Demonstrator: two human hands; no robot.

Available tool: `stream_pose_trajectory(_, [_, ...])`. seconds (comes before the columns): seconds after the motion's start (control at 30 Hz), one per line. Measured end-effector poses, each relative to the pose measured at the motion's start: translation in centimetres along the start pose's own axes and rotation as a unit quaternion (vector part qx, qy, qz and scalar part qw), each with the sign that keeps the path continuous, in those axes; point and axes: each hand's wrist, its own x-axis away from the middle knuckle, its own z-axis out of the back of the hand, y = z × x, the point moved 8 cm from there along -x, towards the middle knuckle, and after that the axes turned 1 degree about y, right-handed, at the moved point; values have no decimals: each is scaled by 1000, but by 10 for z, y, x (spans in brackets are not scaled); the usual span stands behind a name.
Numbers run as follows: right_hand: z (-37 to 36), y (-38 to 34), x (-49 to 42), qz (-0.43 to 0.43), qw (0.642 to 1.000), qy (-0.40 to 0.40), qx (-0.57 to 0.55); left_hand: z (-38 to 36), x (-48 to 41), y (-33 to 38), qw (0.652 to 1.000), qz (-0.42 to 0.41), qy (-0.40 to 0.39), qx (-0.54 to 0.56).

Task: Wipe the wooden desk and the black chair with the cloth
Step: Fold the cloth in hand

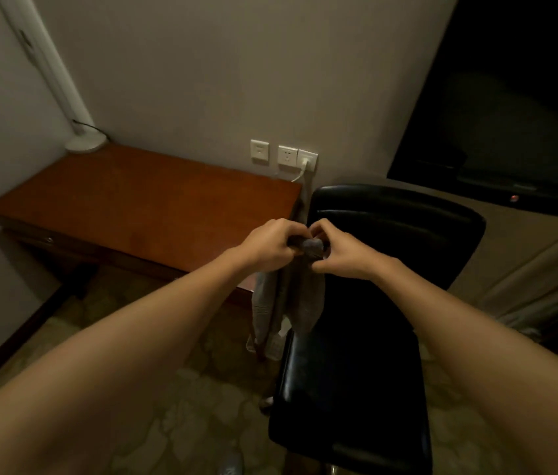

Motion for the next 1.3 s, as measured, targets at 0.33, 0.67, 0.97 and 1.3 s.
stream_pose_trajectory(0.33, [19, -68, -15, 101, 992, -6, 68, 63, 39, -27, 989, 89, 61, -104])
stream_pose_trajectory(0.67, [21, -135, -42, 194, 978, 65, 43, 106, 65, -83, 960, 111, 126, -223])
stream_pose_trajectory(0.97, [10, -164, -77, 176, 974, 116, 81, 111, 79, -169, 988, 156, 23, -1])
stream_pose_trajectory(1.3, [13, -147, -95, 28, 978, 163, 125, 178, 106, -222, 969, 220, 28, -108])
